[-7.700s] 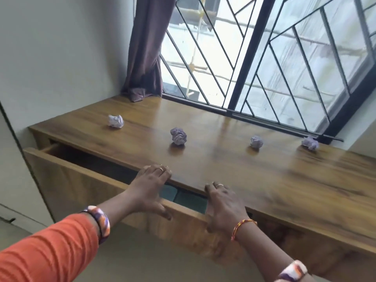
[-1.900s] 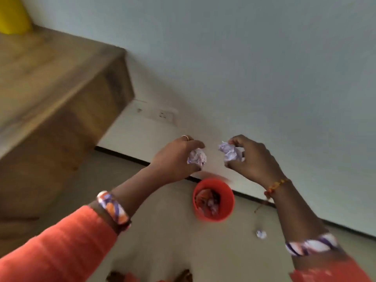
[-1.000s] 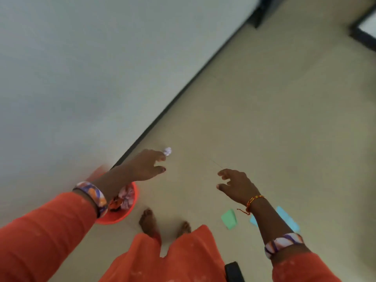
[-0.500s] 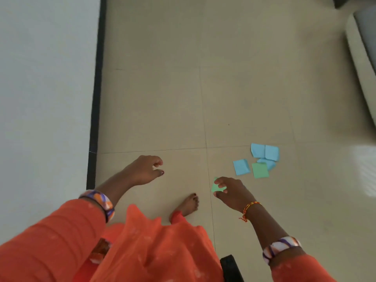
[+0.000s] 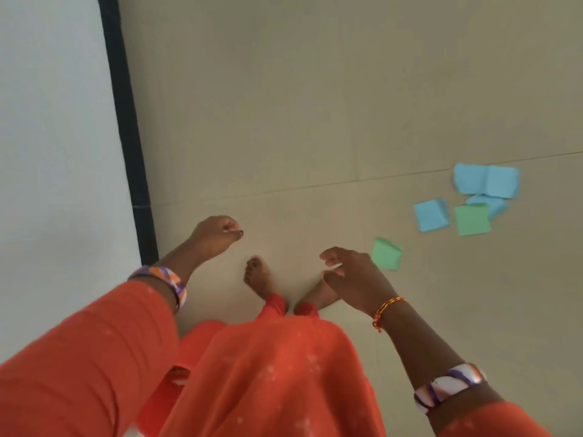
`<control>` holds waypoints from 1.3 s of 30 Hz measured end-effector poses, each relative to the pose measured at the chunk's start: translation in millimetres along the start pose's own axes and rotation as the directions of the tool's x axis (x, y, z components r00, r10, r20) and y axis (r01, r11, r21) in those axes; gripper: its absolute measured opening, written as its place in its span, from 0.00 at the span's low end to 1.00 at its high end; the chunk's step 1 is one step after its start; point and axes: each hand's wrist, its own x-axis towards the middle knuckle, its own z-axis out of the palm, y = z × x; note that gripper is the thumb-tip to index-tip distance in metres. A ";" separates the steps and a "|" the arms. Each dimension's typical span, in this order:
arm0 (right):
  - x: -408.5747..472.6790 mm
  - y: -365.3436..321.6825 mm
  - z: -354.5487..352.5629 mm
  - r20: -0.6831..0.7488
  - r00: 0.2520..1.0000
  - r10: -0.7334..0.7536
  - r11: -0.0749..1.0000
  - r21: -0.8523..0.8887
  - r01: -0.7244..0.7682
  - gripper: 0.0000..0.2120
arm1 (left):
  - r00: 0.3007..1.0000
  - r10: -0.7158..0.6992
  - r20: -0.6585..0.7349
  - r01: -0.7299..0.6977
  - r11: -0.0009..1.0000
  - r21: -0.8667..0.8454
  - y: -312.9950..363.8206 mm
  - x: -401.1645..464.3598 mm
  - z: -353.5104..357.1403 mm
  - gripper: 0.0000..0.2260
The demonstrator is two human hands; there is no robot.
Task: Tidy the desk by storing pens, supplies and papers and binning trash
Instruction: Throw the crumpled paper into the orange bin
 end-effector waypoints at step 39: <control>103.8 -68.0 269.8 0.632 0.758 -0.160 0.889 -0.241 0.389 0.13 | 0.445 -0.832 -0.331 0.549 0.545 -0.634 -275.6 -81.3 184.4 0.28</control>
